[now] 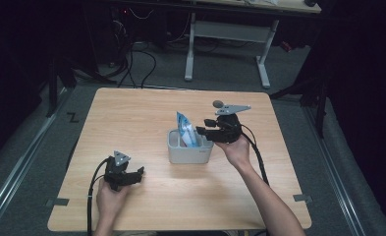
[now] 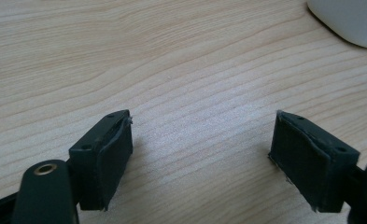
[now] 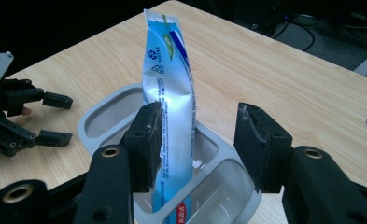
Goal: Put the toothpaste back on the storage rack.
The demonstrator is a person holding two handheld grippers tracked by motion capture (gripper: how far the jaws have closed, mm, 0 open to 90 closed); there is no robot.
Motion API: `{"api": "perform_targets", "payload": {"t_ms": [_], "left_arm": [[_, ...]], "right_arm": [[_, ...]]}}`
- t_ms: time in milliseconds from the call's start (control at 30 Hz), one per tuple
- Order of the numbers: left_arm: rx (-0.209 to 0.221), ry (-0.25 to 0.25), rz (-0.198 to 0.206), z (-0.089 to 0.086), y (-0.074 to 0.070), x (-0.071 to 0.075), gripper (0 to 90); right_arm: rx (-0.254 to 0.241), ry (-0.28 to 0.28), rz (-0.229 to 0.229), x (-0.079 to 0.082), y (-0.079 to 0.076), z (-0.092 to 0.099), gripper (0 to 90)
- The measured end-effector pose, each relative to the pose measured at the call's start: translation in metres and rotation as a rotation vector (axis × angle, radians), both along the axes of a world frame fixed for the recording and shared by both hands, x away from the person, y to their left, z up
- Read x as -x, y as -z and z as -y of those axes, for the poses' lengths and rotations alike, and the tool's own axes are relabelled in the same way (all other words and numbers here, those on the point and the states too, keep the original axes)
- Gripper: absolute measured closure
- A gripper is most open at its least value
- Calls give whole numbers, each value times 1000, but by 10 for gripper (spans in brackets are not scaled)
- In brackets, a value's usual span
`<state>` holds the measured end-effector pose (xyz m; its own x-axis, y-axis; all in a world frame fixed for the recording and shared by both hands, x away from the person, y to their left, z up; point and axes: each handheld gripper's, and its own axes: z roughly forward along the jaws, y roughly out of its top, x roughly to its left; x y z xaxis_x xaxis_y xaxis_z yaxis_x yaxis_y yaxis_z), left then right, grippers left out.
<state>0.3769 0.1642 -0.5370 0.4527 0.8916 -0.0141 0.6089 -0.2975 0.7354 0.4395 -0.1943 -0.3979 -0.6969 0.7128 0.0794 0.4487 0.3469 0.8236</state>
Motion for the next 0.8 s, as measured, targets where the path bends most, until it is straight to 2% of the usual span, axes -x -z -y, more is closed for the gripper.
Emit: {"api": "perform_targets", "payload": {"t_ms": [467, 733, 800], "left_arm": [[0, 0, 0, 0, 0, 0, 212], [0, 0, 0, 0, 0, 0, 213], [0, 0, 0, 0, 0, 0, 213]], "right_arm": [[-25, 28, 15, 5, -6, 15, 517], [-44, 63, 59, 11, -9, 25, 529], [-51, 67, 54, 12, -8, 28, 529]]}}
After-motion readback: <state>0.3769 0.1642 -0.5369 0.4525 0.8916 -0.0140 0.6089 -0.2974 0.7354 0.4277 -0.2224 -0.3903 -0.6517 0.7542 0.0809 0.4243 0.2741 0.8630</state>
